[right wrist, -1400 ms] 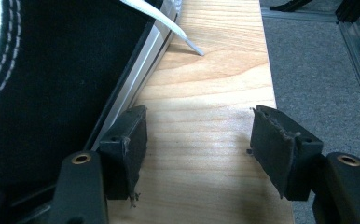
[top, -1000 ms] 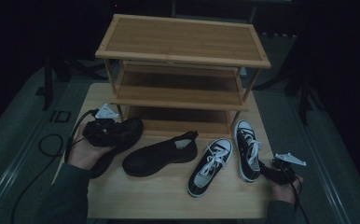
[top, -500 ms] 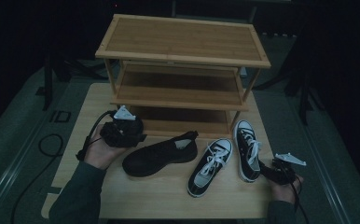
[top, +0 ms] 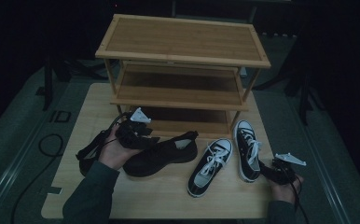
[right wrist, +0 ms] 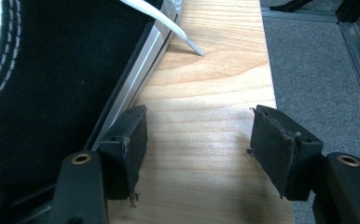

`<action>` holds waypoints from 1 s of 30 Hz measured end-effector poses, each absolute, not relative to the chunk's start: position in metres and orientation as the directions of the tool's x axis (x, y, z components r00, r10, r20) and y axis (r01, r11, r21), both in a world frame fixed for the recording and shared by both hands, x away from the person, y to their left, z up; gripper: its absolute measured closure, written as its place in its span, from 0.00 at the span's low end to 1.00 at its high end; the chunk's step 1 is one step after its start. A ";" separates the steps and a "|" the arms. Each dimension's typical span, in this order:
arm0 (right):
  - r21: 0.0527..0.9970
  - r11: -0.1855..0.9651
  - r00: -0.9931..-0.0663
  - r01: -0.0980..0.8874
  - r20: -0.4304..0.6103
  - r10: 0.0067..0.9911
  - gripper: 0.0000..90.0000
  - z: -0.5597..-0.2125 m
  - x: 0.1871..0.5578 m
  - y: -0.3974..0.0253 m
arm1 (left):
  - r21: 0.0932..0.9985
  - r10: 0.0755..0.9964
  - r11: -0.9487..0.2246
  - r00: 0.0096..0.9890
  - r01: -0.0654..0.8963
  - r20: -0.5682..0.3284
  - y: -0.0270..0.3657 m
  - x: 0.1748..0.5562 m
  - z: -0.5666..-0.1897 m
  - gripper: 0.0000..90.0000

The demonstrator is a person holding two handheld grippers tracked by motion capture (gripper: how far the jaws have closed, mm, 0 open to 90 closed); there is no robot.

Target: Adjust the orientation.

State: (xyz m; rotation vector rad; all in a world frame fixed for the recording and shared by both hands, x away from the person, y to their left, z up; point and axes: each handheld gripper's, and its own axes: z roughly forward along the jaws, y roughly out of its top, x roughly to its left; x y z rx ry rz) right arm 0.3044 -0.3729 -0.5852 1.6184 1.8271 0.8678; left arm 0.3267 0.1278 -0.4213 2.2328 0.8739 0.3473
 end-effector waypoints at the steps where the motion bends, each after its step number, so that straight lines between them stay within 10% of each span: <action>1: 0.765 0.069 -0.129 0.641 0.018 0.991 0.40 -0.585 0.304 -0.373 | 0.698 0.674 -0.526 0.739 0.486 -0.007 0.125 0.327 -0.422 0.62; 30: 0.764 0.069 -0.130 0.641 0.019 0.991 0.40 -0.585 0.305 -0.373 | 0.638 0.582 -0.627 0.813 0.446 0.003 0.048 0.338 -0.454 0.76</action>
